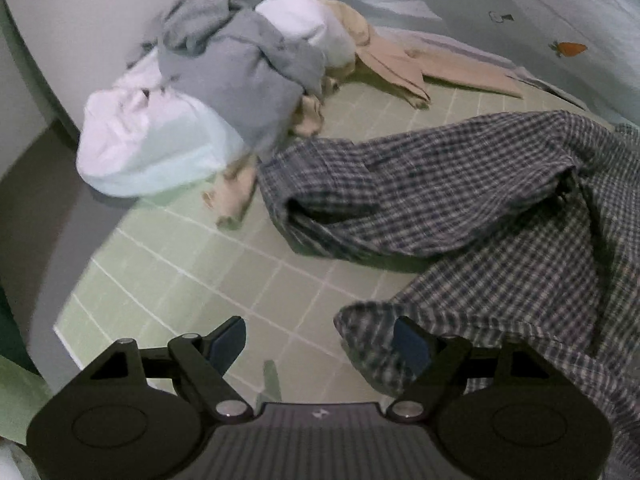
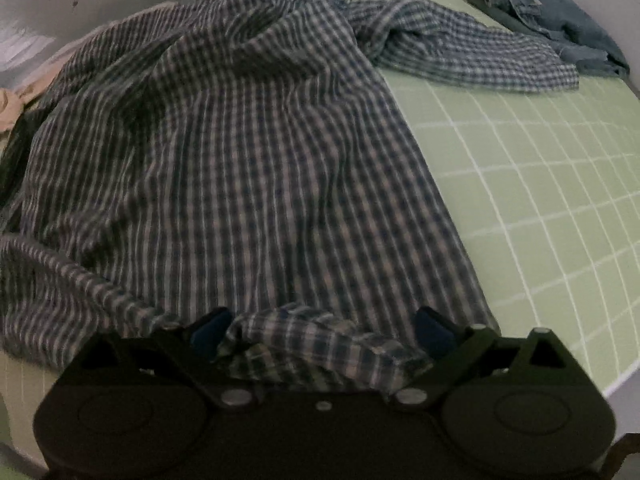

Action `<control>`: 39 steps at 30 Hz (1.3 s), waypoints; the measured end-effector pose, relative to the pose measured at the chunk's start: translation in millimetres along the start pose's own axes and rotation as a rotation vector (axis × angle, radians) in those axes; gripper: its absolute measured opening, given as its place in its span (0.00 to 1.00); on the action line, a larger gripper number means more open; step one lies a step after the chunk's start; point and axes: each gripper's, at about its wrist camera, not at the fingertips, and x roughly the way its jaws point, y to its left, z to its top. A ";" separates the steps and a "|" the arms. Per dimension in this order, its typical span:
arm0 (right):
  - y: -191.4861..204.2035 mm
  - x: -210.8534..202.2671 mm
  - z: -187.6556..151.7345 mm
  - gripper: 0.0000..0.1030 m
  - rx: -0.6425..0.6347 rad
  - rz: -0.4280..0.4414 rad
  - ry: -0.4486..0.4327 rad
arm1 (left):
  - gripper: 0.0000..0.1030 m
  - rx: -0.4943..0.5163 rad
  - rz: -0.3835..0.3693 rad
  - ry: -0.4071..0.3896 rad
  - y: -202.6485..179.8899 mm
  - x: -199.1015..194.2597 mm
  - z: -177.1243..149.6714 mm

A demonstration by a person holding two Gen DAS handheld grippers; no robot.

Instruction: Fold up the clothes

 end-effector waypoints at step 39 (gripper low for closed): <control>-16.9 -40.1 -23.9 0.96 -0.102 -0.074 -0.164 | 0.82 0.100 0.095 0.097 -14.5 20.1 -37.8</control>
